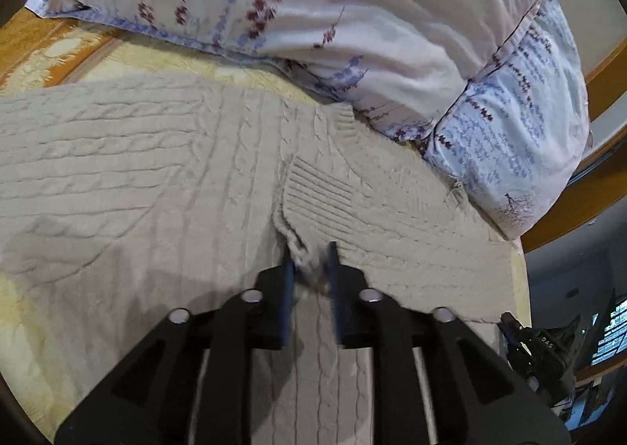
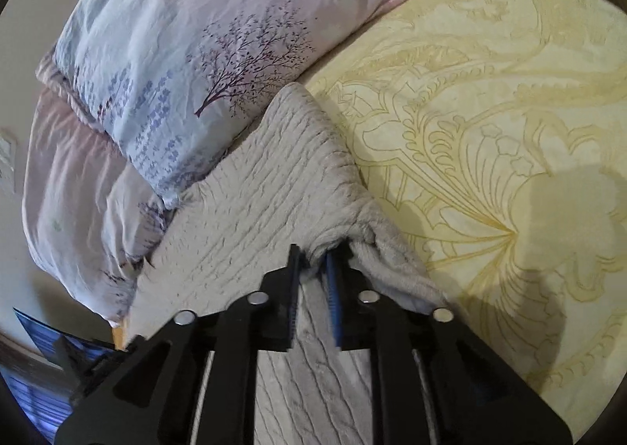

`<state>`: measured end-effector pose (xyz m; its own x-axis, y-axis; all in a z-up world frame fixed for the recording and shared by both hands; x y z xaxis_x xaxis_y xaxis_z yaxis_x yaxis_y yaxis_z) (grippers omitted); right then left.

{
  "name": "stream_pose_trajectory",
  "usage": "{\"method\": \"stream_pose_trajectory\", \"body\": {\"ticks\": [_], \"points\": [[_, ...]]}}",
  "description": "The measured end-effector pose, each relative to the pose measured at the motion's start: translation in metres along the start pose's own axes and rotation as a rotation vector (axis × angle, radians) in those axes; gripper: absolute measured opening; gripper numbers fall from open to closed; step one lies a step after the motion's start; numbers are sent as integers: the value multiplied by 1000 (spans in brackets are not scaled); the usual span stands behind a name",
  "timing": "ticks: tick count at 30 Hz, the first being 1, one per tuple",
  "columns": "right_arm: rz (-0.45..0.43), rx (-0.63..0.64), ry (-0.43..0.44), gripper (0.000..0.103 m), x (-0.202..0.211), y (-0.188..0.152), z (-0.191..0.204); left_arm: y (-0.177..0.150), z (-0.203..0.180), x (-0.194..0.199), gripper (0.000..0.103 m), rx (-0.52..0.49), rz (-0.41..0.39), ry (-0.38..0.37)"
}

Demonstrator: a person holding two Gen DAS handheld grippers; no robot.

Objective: Fold small clothes

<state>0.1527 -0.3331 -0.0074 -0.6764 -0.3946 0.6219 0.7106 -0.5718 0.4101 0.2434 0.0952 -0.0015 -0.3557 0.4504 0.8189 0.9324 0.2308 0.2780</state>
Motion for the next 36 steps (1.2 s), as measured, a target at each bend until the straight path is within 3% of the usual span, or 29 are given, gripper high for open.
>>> {"method": "stream_pose_trajectory", "body": {"ticks": [2,4,9,14,20,22,30,32,36], "points": [[-11,18,-8,48,7,-4,2,-6,7,16,57,-4,-25,-10],[-34,55,-17,52,14,-10,7,-17,24,41,64,0,-70,-14],[-48,141,-40,57,19,-21,19,-46,96,104,64,113,-159,-20],[-3,195,-15,58,11,-31,28,-66,178,156,58,338,-278,54],[23,213,-3,58,8,-39,33,-65,247,175,54,571,-333,30],[22,217,-2,58,10,-41,33,-62,261,173,52,629,-330,-18],[28,215,2,59,12,-42,34,-49,295,177,41,743,-391,-125],[35,216,5,59,10,-42,33,-46,306,177,30,779,-404,-147],[39,220,3,59,10,-43,33,-44,316,177,17,814,-410,-179]]}}
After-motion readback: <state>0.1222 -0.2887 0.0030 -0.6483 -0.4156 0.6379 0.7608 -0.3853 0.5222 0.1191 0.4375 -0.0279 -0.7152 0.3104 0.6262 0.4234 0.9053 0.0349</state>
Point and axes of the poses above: each gripper's, at about its wrist camera, not at the fingertips, and x roughly against the way its jaws point, z to its left, y to its top, the point moved 2 cm from there along -x, roughly the way its jaws point, and after that the axes turned 12 degrees about z, right-handed, at the moved point
